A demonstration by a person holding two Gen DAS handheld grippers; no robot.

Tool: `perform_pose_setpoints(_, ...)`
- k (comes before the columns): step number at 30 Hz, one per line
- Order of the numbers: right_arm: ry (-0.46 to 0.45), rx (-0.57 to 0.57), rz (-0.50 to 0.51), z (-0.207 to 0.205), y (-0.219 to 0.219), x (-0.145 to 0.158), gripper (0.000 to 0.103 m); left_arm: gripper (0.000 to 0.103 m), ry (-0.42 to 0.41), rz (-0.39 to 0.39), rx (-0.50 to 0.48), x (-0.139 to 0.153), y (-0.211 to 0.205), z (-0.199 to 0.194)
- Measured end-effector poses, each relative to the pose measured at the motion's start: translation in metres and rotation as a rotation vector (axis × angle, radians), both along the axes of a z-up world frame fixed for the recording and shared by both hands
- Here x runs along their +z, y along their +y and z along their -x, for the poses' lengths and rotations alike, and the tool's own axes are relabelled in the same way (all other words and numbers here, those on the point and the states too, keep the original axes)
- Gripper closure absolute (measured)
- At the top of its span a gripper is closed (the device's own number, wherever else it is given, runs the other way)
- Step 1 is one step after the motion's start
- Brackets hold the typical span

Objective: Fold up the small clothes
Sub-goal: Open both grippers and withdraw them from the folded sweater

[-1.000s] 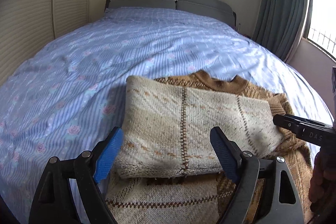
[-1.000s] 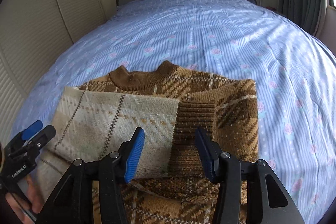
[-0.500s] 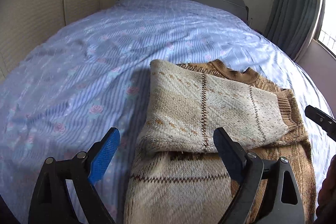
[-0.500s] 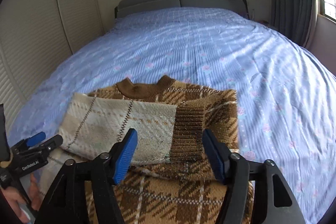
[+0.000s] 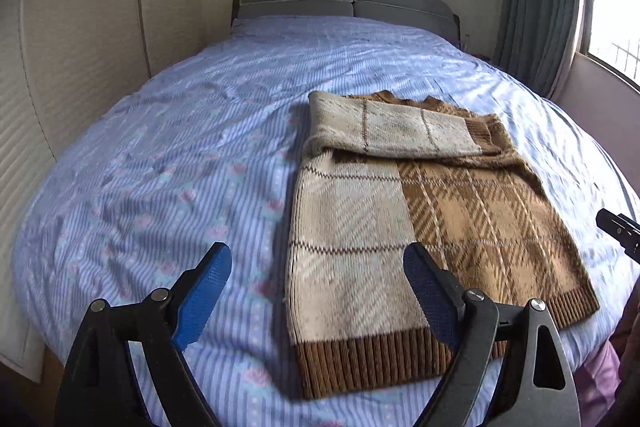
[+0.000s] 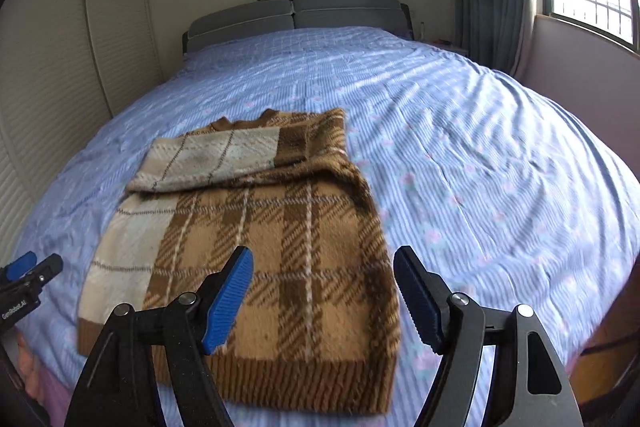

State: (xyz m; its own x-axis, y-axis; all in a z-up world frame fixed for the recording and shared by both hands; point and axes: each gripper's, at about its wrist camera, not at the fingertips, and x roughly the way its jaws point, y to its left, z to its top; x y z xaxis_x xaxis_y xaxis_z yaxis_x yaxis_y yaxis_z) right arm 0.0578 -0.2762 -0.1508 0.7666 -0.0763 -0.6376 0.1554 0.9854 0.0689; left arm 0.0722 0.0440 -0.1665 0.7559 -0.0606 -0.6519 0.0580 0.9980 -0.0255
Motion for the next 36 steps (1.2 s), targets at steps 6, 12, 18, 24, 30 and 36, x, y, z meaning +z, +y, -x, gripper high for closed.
perform_pose_setpoints(6, 0.083, -0.057, -0.008, 0.035, -0.027, -0.025, 0.030, 0.023, 0.072, 0.000, 0.019, -0.028, 0.001, 0.017)
perform_pose_setpoints(12, 0.104, -0.079, -0.007, 0.053, -0.034, -0.044, 0.030, 0.026, 0.109, 0.028, 0.001, -0.050, -0.004, 0.022)
perform_pose_setpoints(18, 0.147, -0.074, -0.038, 0.047, -0.036, -0.057, 0.031, 0.028, 0.158, 0.053, 0.006, -0.071, -0.002, 0.023)
perform_pose_setpoints(24, 0.181, -0.044, -0.073, 0.039, -0.033, -0.066, 0.046, 0.033, 0.189, 0.095, 0.020, -0.083, 0.003, 0.021)
perform_pose_setpoints(30, 0.216, -0.034, -0.103, 0.031, -0.035, -0.074, 0.047, 0.035, 0.214, 0.151, 0.015, -0.090, 0.006, 0.021)
perform_pose_setpoints(36, 0.218, -0.013, -0.132, 0.031, -0.037, -0.076, 0.063, 0.056, 0.215, 0.186, 0.005, -0.090, 0.007, 0.023)
